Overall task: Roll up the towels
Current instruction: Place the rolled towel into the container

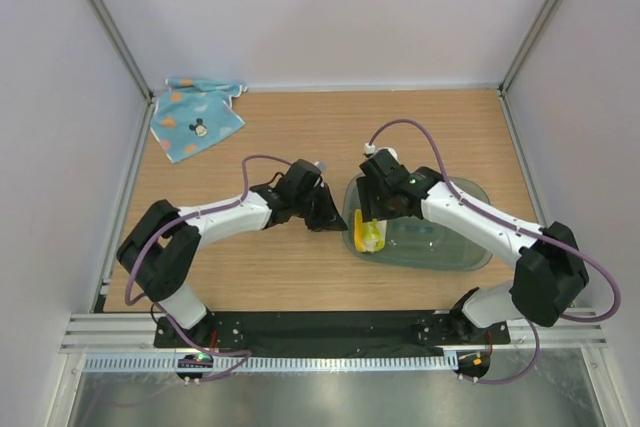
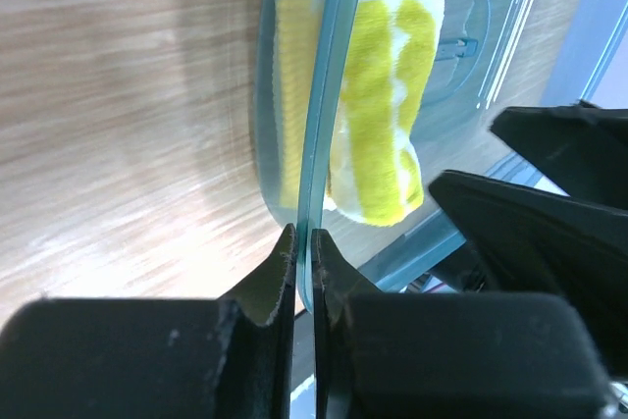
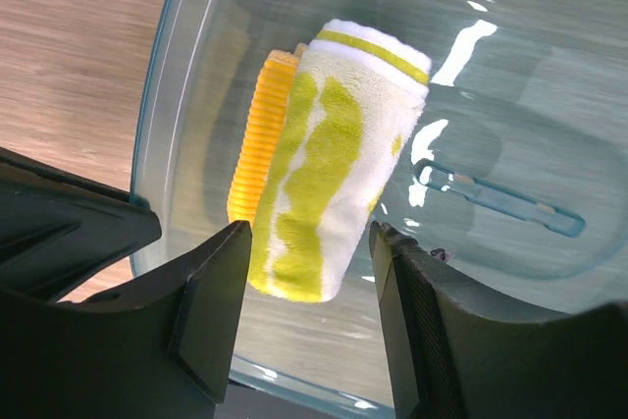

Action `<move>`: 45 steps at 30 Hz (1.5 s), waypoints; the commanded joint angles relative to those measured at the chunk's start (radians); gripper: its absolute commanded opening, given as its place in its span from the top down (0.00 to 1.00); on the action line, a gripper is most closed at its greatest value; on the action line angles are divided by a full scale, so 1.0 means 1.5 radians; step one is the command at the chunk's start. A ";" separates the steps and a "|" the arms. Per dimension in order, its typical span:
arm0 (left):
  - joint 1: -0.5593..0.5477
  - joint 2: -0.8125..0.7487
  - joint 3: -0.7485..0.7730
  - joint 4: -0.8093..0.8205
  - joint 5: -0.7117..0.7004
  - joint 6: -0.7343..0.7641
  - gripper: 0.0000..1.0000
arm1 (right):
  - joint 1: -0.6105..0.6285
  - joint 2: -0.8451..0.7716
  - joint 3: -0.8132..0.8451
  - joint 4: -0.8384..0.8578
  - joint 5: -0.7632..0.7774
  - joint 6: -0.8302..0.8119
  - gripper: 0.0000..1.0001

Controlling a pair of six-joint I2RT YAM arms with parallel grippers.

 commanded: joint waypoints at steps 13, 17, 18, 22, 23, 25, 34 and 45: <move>-0.060 0.032 0.019 -0.018 -0.037 -0.067 0.94 | -0.036 -0.070 -0.006 -0.049 0.034 0.004 0.39; -0.074 0.052 0.040 -0.016 -0.041 -0.076 0.94 | -0.066 -0.078 -0.038 -0.047 0.026 0.020 0.55; -0.075 0.059 0.044 -0.018 -0.039 -0.078 0.94 | -0.073 -0.078 -0.046 -0.044 0.017 0.024 0.61; -0.075 0.070 0.061 -0.016 -0.037 -0.079 0.94 | -0.087 -0.081 -0.098 -0.038 -0.012 0.042 0.75; -0.076 0.070 0.061 -0.018 -0.036 -0.080 0.94 | -0.087 -0.081 -0.106 -0.036 -0.020 0.046 0.77; -0.075 0.072 0.065 -0.018 -0.037 -0.081 0.94 | -0.087 -0.082 -0.128 -0.039 -0.026 0.059 0.81; -0.082 0.087 0.070 -0.016 -0.039 -0.085 0.95 | -0.085 -0.114 -0.207 0.028 -0.115 0.092 0.92; -0.095 0.107 0.089 -0.015 -0.044 -0.095 0.95 | -0.068 -0.085 -0.244 0.110 -0.120 0.109 0.98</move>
